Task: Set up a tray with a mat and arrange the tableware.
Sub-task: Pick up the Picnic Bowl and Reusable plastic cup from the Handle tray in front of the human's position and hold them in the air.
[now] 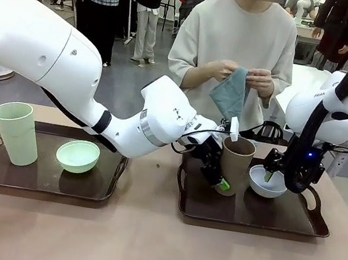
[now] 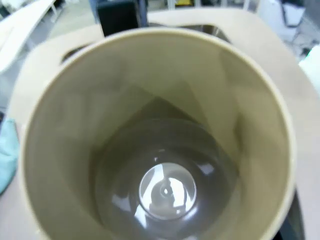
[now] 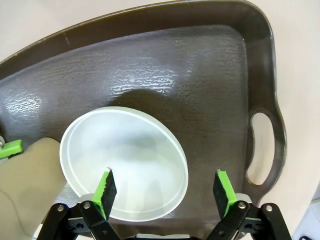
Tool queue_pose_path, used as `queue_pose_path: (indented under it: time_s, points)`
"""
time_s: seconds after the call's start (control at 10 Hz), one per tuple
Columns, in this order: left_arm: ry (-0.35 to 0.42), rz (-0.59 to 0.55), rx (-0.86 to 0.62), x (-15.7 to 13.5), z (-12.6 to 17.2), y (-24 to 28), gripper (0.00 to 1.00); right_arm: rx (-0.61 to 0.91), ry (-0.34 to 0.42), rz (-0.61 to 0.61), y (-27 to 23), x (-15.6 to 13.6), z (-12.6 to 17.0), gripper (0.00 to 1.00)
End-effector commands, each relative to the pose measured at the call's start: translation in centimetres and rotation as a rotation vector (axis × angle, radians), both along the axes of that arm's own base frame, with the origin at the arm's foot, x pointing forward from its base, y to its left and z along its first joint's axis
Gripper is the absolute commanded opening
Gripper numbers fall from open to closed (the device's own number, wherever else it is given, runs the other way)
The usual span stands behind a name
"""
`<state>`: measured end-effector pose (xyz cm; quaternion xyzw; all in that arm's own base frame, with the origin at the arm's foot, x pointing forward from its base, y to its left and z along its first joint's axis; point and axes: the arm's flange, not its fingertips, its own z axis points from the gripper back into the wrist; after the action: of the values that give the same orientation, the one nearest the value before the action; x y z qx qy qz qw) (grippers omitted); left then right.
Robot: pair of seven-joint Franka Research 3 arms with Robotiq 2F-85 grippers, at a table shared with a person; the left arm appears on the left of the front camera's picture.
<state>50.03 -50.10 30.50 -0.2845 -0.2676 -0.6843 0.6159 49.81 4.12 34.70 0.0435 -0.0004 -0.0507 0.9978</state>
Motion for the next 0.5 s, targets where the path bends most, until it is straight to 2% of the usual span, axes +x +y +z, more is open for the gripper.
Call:
queue_pose_path:
  time_s: [0.0,0.2,0.3,0.4]
  points:
    - [0.060,0.031,-0.030,0.69,0.48,-0.59,0.96,-0.006,0.014,0.021,-0.12,0.50,-0.28,1.00]
    - [0.091,0.037,-0.038,0.73,0.19,-0.65,0.94,-0.006,0.018,0.047,-0.09,0.49,-0.45,1.00]
    - [0.097,0.043,-0.039,0.86,0.06,-0.60,0.42,-0.008,0.017,0.060,-0.10,0.45,-0.52,0.47]
    - [0.097,0.039,-0.037,0.91,0.06,-0.57,0.39,-0.007,0.020,0.064,-0.10,0.45,-0.55,0.42]
